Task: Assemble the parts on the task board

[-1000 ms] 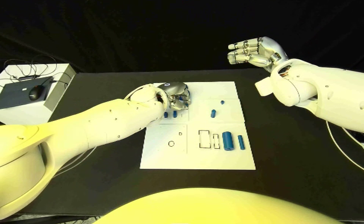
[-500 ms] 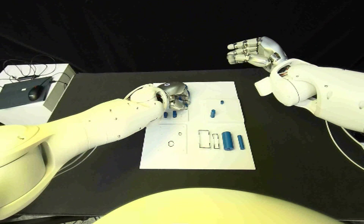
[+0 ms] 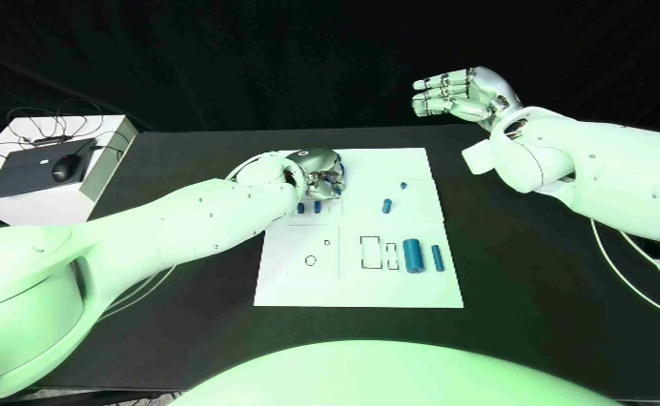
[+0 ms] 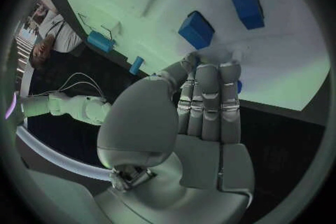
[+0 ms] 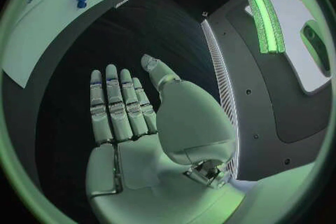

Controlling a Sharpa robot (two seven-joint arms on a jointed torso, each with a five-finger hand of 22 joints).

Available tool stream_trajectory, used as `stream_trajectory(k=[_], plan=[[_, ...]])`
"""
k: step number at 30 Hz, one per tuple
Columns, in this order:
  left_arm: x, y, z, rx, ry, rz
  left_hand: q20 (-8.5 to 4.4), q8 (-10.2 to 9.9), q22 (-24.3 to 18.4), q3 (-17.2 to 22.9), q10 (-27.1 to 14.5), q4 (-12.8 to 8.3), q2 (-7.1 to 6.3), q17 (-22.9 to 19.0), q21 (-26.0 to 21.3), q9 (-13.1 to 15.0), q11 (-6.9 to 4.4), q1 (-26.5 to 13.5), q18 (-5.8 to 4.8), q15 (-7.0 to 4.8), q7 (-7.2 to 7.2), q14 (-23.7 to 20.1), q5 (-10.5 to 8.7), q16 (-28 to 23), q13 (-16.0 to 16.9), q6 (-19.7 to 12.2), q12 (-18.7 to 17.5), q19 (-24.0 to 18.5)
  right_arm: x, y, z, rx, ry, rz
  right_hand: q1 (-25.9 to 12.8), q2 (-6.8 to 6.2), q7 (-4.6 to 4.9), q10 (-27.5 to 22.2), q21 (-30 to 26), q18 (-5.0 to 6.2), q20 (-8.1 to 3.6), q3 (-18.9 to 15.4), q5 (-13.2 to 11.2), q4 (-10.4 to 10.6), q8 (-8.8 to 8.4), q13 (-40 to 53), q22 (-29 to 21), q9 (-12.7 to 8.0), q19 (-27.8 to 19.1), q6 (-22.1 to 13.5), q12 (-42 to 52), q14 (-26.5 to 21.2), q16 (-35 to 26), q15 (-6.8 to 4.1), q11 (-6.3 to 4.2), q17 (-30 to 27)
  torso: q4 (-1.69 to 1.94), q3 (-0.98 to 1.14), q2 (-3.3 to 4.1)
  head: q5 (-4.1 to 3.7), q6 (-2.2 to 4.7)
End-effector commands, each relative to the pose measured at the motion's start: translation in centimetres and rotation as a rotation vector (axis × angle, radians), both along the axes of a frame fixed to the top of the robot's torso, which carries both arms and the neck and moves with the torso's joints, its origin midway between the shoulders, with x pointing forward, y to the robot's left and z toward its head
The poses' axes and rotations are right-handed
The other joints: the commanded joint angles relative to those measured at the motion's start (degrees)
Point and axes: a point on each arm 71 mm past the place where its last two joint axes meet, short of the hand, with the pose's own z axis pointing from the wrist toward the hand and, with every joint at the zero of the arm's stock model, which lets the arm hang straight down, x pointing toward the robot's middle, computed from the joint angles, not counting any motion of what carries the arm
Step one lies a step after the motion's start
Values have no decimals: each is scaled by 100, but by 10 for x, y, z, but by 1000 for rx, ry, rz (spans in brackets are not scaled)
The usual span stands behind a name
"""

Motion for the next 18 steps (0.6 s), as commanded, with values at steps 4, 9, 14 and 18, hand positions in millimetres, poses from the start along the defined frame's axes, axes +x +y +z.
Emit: stream_trajectory(k=[4,9,14,18], plan=[[-2,-3,3,-37,-17,-12,-65,-8,268,-54,113,-96,116,12,94,4,20,-36,-48,-49,-6,15,-12,-57,11,93,23,-20,0,1,1,2,-9,14,-44,-1,-11,11,11,27,-28,38,15,9,-15,4,-8,2,-9,29,-9,11,-17,-10,-21,-7,1,2,2,4,0],[-3,-3,5,-52,-28,-12,-65,-8,269,-56,111,-100,121,15,109,5,20,-38,-48,-50,-5,20,-12,-56,11,91,23,-16,0,1,1,2,-9,14,-44,-1,-11,11,11,27,-28,38,15,9,-15,4,-8,2,-9,29,-9,11,-17,-10,-21,-7,-1,3,2,6,0],[-3,-1,10,-72,-38,-9,-65,-10,268,-57,109,-104,118,17,107,4,22,-40,-46,-49,-2,22,-12,-56,11,87,23,-17,0,1,1,2,-9,13,-44,-1,-11,11,11,27,-28,38,15,9,-15,4,-8,2,-9,29,-9,11,-17,-10,-21,-7,-1,3,3,-1,0],[-4,3,18,-94,-41,-3,-58,-10,265,-62,87,-109,111,24,110,4,30,-52,-36,-44,4,17,-12,-62,10,70,23,-21,0,0,0,1,-8,12,-44,-1,-11,11,11,27,-28,38,15,9,-15,4,-8,2,-9,29,-9,11,-17,-10,-21,-7,6,5,0,2,0]])
